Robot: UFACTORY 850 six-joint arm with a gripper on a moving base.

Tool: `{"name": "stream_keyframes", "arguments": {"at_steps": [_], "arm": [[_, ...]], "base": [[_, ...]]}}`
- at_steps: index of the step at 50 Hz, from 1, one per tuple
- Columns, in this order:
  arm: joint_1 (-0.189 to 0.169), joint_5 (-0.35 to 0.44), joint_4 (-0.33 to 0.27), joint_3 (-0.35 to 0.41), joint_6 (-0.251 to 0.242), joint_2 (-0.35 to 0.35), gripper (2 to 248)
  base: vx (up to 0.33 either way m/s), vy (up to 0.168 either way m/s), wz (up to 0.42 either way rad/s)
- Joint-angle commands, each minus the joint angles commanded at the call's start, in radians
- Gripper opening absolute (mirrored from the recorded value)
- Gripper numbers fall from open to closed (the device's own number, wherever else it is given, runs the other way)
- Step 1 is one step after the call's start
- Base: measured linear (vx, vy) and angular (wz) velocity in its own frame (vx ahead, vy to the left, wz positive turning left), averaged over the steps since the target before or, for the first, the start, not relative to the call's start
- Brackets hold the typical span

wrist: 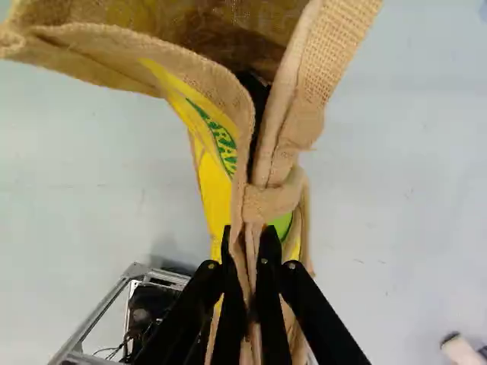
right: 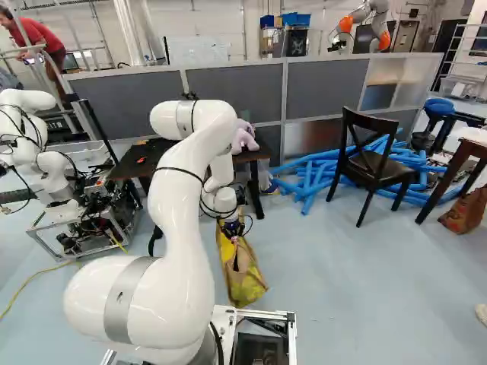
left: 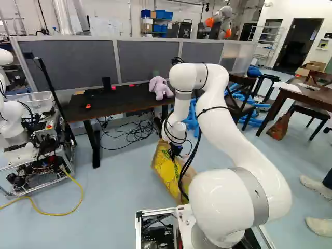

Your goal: Pick up the bag on the ground and place it on the table

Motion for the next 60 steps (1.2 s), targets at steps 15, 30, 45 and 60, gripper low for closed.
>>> {"name": "stream_keyframes", "arguments": {"at_steps": [15, 30, 45, 60], "arm": [[0.001, 0.0, 0.028, 0.098, 0.0, 0.077, 22], [0.002, 0.0, 0.036, 0.159, 0.0, 0.145, 22], [0.002, -0.008, 0.037, 0.194, 0.0, 0.206, 22], [0.002, -0.05, 0.037, 0.234, 0.0, 0.271, 22]], "base": [[0.0, 0.0, 0.0], [0.0, 0.0, 0.0], [0.0, 0.0, 0.0], [0.0, 0.0, 0.0]]}}
